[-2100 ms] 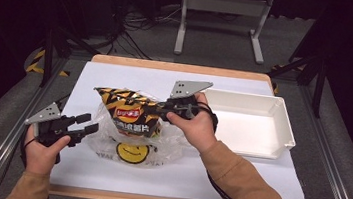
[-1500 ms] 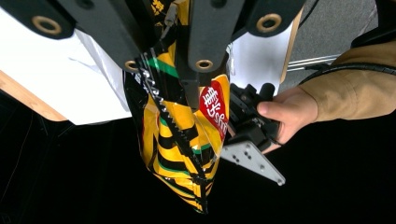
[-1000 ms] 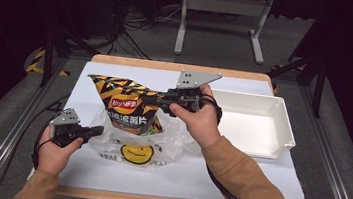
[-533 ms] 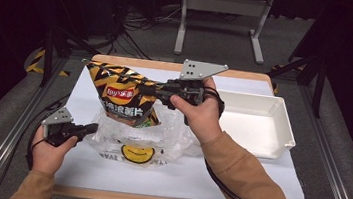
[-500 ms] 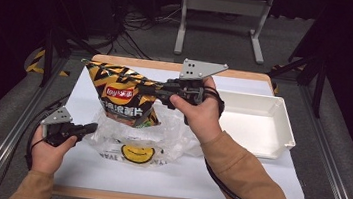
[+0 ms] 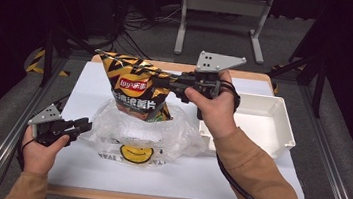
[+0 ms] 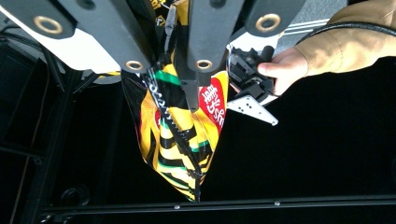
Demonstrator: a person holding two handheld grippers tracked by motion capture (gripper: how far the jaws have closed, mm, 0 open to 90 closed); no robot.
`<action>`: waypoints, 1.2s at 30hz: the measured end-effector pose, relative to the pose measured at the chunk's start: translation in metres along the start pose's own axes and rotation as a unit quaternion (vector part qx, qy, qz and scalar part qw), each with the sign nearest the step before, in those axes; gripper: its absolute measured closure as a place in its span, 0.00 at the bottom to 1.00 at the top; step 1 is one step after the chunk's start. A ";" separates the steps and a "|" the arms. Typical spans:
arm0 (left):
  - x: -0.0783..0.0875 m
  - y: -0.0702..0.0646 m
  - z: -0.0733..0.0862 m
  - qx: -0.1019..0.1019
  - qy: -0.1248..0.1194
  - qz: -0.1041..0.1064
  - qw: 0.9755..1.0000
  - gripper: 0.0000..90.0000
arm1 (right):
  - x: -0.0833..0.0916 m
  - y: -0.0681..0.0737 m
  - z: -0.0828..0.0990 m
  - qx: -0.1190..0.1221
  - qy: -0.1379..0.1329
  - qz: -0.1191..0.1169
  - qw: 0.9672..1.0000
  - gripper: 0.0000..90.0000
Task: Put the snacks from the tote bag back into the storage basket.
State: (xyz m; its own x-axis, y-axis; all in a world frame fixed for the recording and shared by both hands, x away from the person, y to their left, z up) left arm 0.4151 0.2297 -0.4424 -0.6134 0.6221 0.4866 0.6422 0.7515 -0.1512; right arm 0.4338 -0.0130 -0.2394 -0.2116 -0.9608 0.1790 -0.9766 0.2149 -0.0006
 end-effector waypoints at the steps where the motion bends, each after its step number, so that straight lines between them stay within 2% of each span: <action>1: 0.000 -0.001 -0.002 0.002 -0.006 0.002 1.000 0.60 | 0.003 -0.001 -0.001 -0.001 -0.001 0.002 1.000 1.00; 6: 0.004 -0.002 -0.012 0.010 -0.035 0.007 0.999 0.31 | 0.019 -0.008 -0.004 -0.003 -0.006 0.014 1.000 1.00; 11: 0.009 -0.001 -0.017 0.010 -0.050 0.006 0.999 0.21 | 0.034 -0.015 -0.006 -0.002 -0.009 0.027 1.000 1.00; 23: 0.029 0.007 -0.025 0.025 -0.085 -0.018 0.996 0.20 | 0.059 -0.026 -0.005 -0.005 -0.006 0.048 0.999 1.00; 36: 0.029 0.008 -0.028 0.024 -0.083 -0.009 0.996 0.19 | 0.086 -0.037 0.001 -0.010 0.002 0.073 0.997 1.00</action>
State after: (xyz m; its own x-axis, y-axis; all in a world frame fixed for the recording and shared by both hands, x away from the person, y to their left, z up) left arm 0.4156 0.2476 -0.4059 -0.6952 0.6327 0.3412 0.6097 0.7704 -0.1864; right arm 0.4517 -0.1037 -0.2246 -0.3506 -0.9186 0.1823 -0.9347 0.3553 -0.0069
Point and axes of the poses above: each handheld gripper's, and its own axes: x roughly backward along the jaws, z roughly out of its underside, y roughly to its left, the point moved 10 cm from there along -x, roughly forward along the jaws, and after that the axes turned 2 degrees about y, right-handed, at the moved point
